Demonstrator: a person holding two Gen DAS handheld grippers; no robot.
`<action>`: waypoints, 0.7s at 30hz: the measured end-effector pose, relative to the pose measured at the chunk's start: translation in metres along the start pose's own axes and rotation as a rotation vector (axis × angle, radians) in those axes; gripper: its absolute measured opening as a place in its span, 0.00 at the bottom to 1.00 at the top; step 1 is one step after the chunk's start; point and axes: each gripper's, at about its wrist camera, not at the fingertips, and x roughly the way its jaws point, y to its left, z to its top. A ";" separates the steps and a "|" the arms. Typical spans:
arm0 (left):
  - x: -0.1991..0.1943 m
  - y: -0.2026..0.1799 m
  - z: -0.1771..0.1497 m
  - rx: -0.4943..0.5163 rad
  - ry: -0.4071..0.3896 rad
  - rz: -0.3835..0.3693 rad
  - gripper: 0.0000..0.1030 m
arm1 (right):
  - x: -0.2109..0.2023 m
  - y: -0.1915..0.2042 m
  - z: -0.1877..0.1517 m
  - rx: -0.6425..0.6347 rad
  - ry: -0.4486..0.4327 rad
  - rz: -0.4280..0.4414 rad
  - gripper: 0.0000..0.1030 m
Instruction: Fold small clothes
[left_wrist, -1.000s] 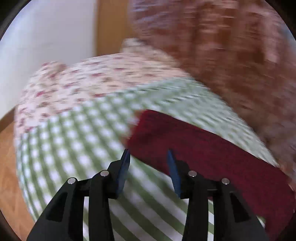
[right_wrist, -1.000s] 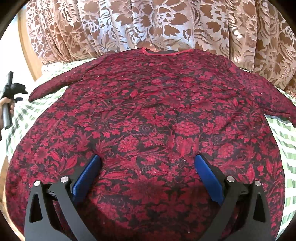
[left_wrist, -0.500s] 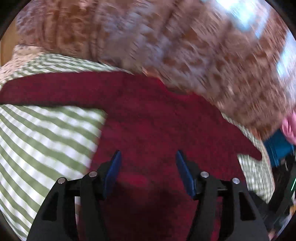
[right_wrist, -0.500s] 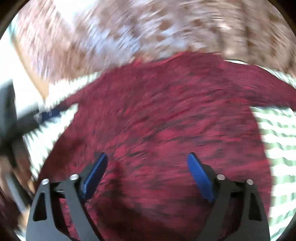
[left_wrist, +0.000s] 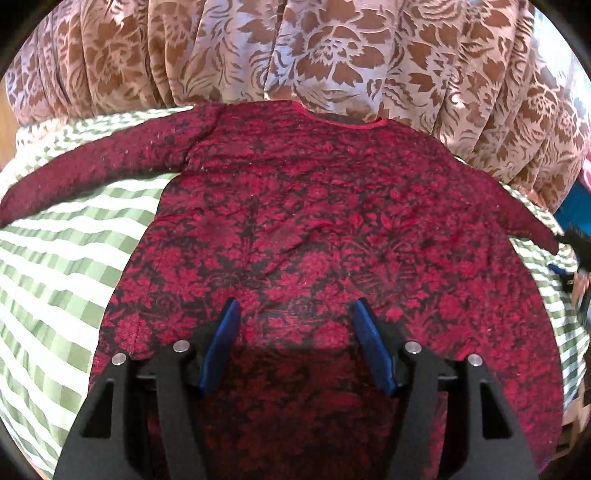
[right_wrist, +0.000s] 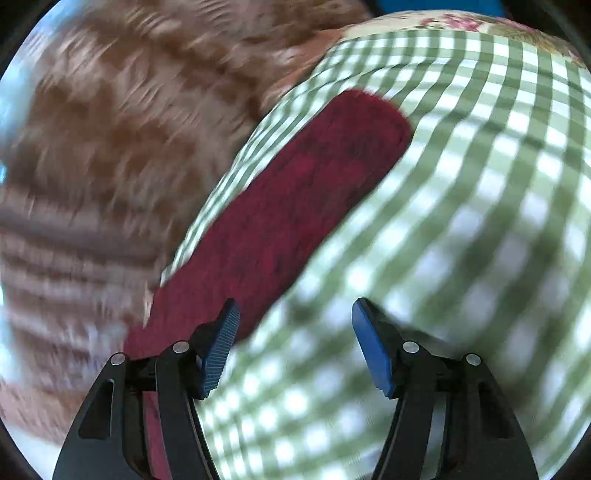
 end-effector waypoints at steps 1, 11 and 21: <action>0.000 -0.001 -0.001 0.003 -0.005 0.004 0.63 | 0.004 -0.001 0.009 0.015 -0.019 -0.017 0.62; 0.003 -0.002 0.001 0.011 -0.009 0.006 0.65 | -0.004 0.009 0.046 -0.139 -0.160 -0.311 0.00; 0.004 -0.001 0.001 0.016 -0.008 0.010 0.66 | -0.011 -0.038 0.049 0.026 -0.041 -0.090 0.39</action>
